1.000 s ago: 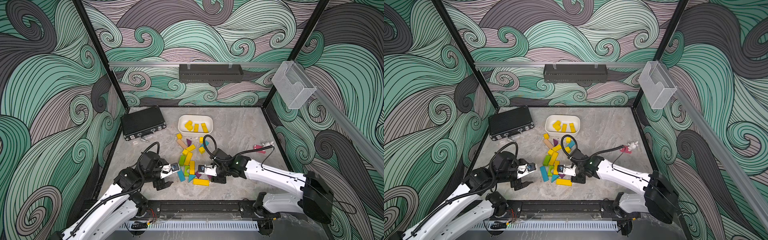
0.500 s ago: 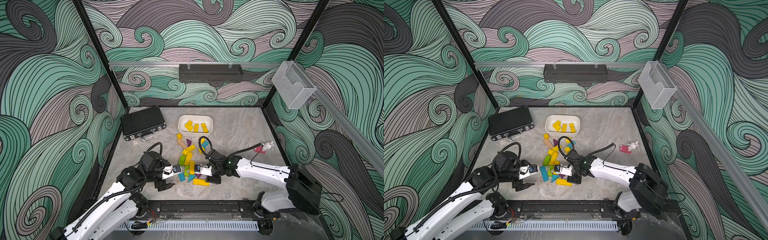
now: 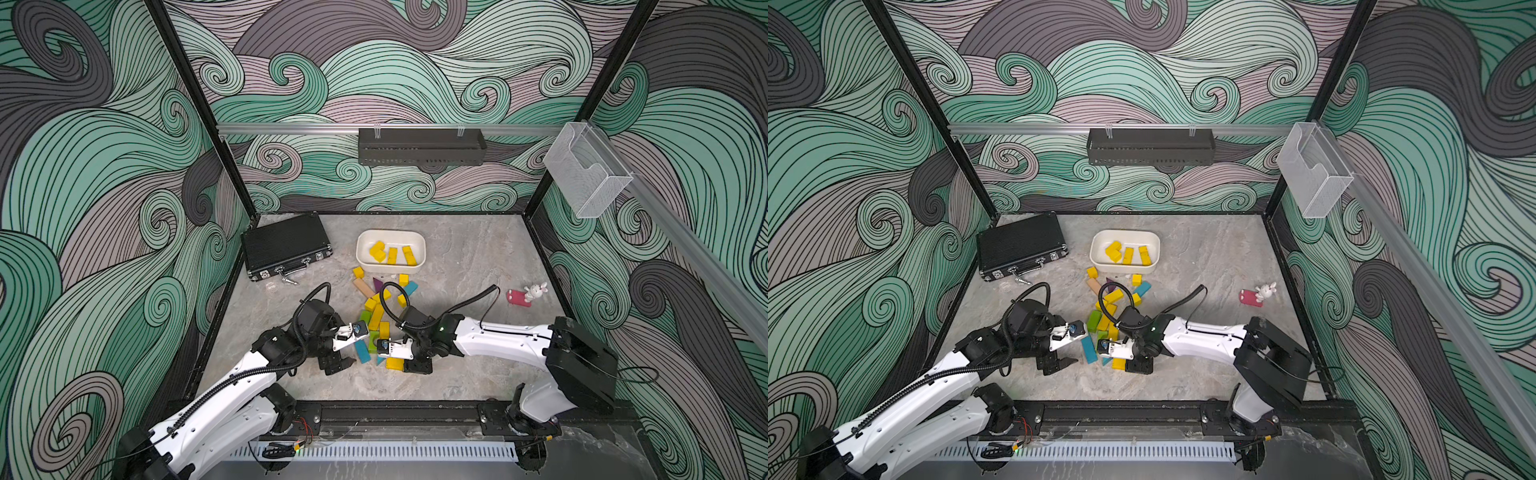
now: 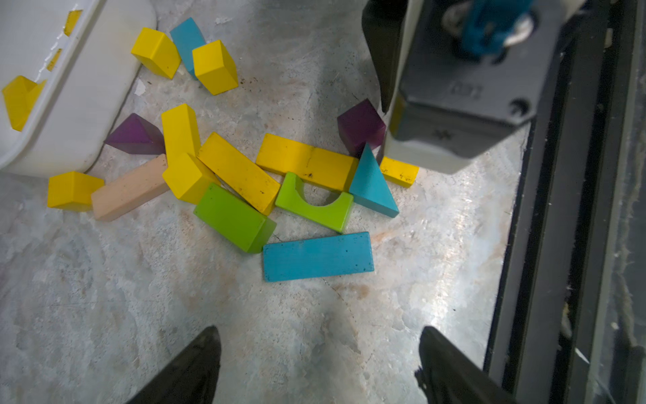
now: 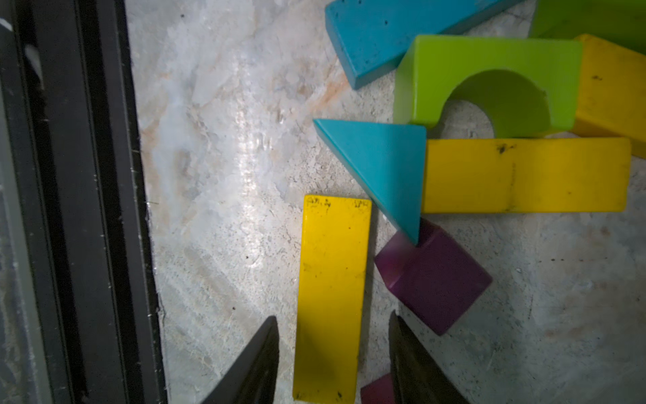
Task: Pick out the yellow building blocks
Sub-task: Pick up the building block from the center of the board.
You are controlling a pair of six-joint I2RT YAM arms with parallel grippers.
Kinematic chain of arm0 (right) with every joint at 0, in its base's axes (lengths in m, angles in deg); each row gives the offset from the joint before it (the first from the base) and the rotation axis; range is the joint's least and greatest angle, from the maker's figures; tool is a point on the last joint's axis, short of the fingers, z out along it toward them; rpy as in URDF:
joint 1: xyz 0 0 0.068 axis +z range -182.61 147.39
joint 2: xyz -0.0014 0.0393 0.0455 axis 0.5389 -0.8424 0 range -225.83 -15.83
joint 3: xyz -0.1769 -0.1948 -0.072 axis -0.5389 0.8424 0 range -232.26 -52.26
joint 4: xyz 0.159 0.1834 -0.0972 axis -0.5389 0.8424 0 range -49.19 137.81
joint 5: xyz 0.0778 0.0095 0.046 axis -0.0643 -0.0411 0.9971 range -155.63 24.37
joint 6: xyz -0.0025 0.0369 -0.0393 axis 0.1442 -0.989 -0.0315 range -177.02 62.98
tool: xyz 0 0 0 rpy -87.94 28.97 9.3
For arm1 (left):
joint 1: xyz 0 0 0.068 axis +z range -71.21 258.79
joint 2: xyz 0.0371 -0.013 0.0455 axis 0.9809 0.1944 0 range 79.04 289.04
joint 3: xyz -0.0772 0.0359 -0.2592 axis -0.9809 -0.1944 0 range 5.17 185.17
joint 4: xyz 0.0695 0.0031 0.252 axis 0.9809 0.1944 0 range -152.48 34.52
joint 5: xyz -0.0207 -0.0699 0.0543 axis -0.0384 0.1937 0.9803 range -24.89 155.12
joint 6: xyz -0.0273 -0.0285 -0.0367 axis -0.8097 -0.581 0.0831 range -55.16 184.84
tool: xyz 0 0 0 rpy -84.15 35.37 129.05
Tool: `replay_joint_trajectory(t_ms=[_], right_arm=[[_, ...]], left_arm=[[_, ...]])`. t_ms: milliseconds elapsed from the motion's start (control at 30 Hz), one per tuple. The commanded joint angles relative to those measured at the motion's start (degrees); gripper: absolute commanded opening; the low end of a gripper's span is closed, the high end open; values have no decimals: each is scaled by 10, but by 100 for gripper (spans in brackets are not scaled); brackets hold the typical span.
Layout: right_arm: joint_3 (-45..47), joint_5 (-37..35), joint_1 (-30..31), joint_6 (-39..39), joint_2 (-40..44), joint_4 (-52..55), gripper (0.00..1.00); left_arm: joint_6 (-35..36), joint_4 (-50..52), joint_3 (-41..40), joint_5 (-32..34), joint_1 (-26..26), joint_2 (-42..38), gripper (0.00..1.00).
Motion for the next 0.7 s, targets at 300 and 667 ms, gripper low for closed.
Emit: replay_joint_trajectory(t_ms=[300,667], right_arm=[[-37,-22,19,1,-50,20,42],[-46,-15,19,14,-54,44,36]], left_arm=[[-15,-36,-13,50,-4,-29,89],[-18,-38,-2,106,-4,-13,88]])
